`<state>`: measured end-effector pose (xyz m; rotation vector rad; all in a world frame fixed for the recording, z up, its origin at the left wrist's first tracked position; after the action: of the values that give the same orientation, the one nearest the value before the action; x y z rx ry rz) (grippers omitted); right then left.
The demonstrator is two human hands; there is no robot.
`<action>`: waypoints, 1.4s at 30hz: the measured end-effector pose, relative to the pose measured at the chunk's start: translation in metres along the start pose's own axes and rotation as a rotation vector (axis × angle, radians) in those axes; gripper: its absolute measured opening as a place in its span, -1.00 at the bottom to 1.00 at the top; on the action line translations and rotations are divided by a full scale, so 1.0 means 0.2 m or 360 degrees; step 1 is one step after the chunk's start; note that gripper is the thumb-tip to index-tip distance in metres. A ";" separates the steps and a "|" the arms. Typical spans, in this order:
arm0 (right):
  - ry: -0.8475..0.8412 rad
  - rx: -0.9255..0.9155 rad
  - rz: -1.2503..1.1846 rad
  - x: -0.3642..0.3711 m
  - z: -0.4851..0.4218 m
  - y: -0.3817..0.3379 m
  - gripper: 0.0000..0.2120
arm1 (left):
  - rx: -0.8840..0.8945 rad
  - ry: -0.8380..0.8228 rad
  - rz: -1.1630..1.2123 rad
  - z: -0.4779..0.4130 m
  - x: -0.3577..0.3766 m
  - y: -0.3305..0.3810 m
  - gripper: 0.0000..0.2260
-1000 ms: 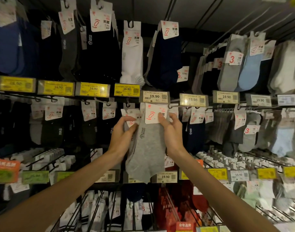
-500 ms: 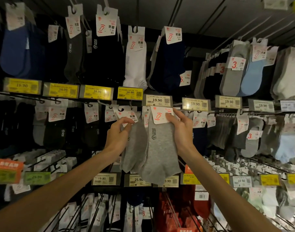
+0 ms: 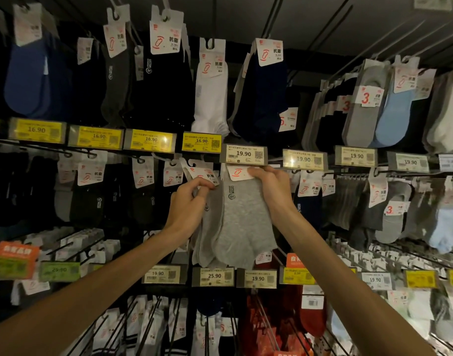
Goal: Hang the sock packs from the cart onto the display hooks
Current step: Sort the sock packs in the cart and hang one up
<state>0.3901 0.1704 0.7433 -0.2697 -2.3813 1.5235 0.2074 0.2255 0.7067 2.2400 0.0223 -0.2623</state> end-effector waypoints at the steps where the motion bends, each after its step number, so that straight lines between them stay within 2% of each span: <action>1: -0.0017 0.0043 -0.0008 0.00 -0.02 0.00 -0.85 | 0.0020 0.0015 -0.0048 0.00 0.00 0.00 -0.79; 7: 0.0020 0.0172 0.0081 -0.02 -0.15 0.15 -0.92 | 0.0043 0.0084 -0.0223 -0.02 -0.04 -0.05 -0.82; 9: 0.0062 0.0197 0.0153 -0.02 -0.23 0.24 -0.85 | 0.0028 0.0106 -0.0249 -0.02 -0.06 -0.07 -0.83; 11: 0.0093 0.0242 0.0252 -0.03 -0.31 0.33 -0.68 | -0.0019 0.0101 -0.0215 -0.01 -0.07 -0.07 -0.80; 12: 0.0106 0.0264 0.0297 -0.04 -0.35 0.37 -0.66 | -0.0045 0.0085 -0.0176 0.00 -0.08 -0.08 -0.74; 15: 0.0141 0.0243 0.0565 -0.07 -0.45 0.45 -0.81 | -0.0087 -0.0013 -0.0070 0.00 -0.09 -0.09 -0.51; 18: 0.0158 0.0227 0.0693 -0.08 -0.52 0.51 -0.72 | -0.0198 -0.0135 0.0133 0.00 -0.09 -0.11 -0.30; 21: 0.0251 0.0206 0.0728 -0.08 -0.51 0.57 -0.68 | -0.0291 -0.0243 0.0213 0.02 -0.09 -0.11 -0.21; 23: 0.0368 -0.0023 0.0894 -0.09 -0.45 0.56 -0.67 | -0.0318 -0.0292 0.0237 0.02 -0.08 -0.12 -0.24; 25: 0.0329 -0.0257 0.0866 -0.08 -0.34 0.53 -0.71 | -0.0327 -0.0361 0.0267 0.04 -0.06 -0.12 -0.37; 28: -0.0080 -0.0206 0.0397 0.00 -0.12 0.42 -0.72 | -0.0291 -0.0481 0.0277 0.06 -0.01 -0.11 -0.46; 30: -0.0359 -0.0145 0.0263 0.05 0.02 0.35 -0.71 | -0.0265 -0.0544 0.0312 0.07 0.04 -0.10 -0.47; 32: -0.0495 -0.0114 0.0202 0.07 0.13 0.33 -0.76 | -0.0254 -0.0623 0.0355 0.09 0.09 -0.08 -0.50; 38: -0.0307 -0.0116 0.0061 -0.04 0.22 0.27 -0.72 | -0.0210 -0.0775 0.0367 0.11 0.19 -0.05 -0.45; 42: -0.0201 -0.0248 0.0090 -0.07 0.20 0.17 -0.74 | -0.0193 -0.0717 0.0409 0.10 0.23 0.04 -0.57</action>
<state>0.3891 0.1457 0.6942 -0.2845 -2.6177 1.4198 0.2498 0.2024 0.6912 1.9925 -0.4736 -0.5996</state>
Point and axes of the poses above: each hand's wrist, its own z-axis away from the middle knuckle, its own x-axis out of the palm, y = z × x, the point moved 5 cm from there along -z, towards the middle knuckle, and after that the axes turned 5 degrees about -y, right-handed, at the moved point
